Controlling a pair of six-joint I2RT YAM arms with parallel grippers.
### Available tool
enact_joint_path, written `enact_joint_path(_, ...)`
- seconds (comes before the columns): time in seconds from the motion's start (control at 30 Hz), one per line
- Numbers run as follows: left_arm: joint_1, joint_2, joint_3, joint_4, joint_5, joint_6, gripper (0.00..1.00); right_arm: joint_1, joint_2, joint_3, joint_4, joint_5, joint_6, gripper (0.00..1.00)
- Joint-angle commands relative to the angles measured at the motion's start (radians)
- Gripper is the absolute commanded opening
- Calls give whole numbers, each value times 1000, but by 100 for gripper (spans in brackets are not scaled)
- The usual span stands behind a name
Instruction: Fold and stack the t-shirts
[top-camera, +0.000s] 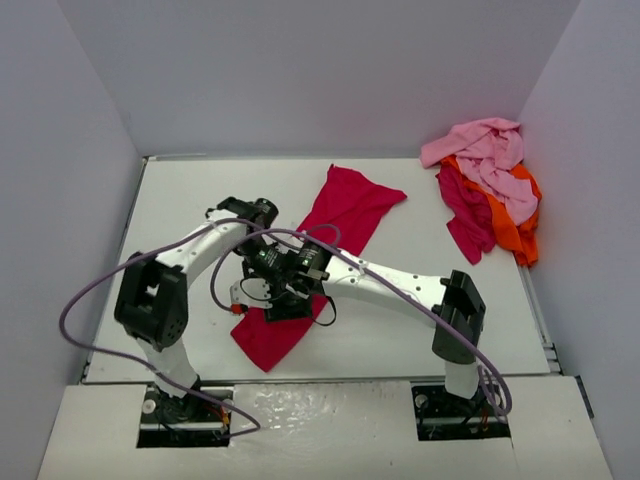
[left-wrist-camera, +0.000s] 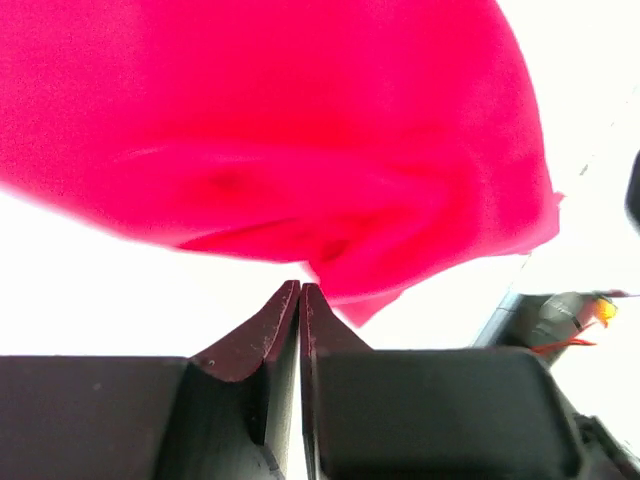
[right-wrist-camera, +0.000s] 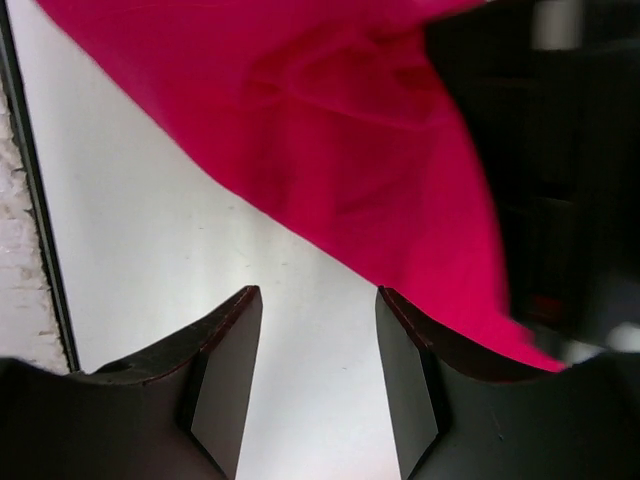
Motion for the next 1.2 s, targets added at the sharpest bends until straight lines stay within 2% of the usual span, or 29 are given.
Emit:
enact_joint_path(0.0,88,-140,155,-91,6,59,3,-1,-110,65,-29,48,2,47)
enact_joint_path(0.17,135,-191,134,-148,-28,86,3,6,-79,-12,-9,-57,-6,45)
enact_joint_path(0.33,191,-227,101,-90,-67,84,4,30,-13,8,51,-87,13,30)
enact_joint_path(0.4,220,-198,125,-87,-64,91,3,34,39,31,57,-77,16,28)
enact_joint_path(0.57,316,-110,203,-119,-13,122,2,39,174,105,61,-30,32,26)
enact_joint_path(0.67,349,-110,185,-89,-10,136,3,39,225,139,63,-33,36,27)
enact_joint_path(0.83,364,-98,143,-58,-5,150,2,44,345,242,60,-35,55,24)
enact_joint_path(0.93,364,-95,123,-43,-1,154,2,49,411,308,-7,-97,61,23)
enact_joint_path(1.07,364,-83,117,-26,-4,161,2,82,381,217,-66,-198,6,23)
enact_joint_path(1.17,364,-53,135,-44,-10,168,2,94,281,12,-99,-204,-32,23)
